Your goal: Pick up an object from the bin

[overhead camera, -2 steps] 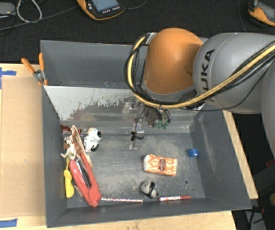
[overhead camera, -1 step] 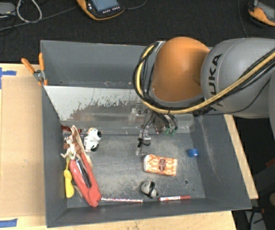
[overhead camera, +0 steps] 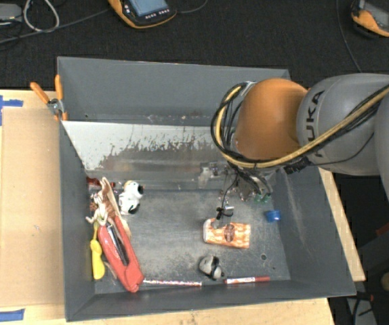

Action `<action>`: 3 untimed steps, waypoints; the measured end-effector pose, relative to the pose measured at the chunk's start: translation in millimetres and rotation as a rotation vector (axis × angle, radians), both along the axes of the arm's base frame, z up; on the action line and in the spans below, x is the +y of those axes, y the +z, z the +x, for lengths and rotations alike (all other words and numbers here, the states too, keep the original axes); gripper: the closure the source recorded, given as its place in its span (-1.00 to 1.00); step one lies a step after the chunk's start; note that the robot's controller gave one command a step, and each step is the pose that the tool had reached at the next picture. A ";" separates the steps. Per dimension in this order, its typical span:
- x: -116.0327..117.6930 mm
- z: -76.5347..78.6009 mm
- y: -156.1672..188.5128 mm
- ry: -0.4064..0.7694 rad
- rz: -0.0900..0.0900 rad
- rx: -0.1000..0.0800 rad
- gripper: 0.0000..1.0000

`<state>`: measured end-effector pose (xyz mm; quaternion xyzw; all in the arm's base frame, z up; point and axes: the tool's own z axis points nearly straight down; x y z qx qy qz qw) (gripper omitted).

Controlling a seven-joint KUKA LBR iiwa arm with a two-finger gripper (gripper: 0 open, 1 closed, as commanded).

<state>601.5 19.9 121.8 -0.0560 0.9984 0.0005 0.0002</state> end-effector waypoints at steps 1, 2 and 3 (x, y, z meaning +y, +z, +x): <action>-9.1 -50.4 5.7 -0.029 0.003 0.007 -1.00; -77.2 -46.2 -40.7 -0.006 0.000 0.004 -1.00; -81.5 -45.2 -51.6 -0.071 0.007 0.000 1.00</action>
Offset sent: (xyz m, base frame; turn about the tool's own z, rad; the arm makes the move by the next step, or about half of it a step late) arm -0.0458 -0.0915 -0.0514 0.0047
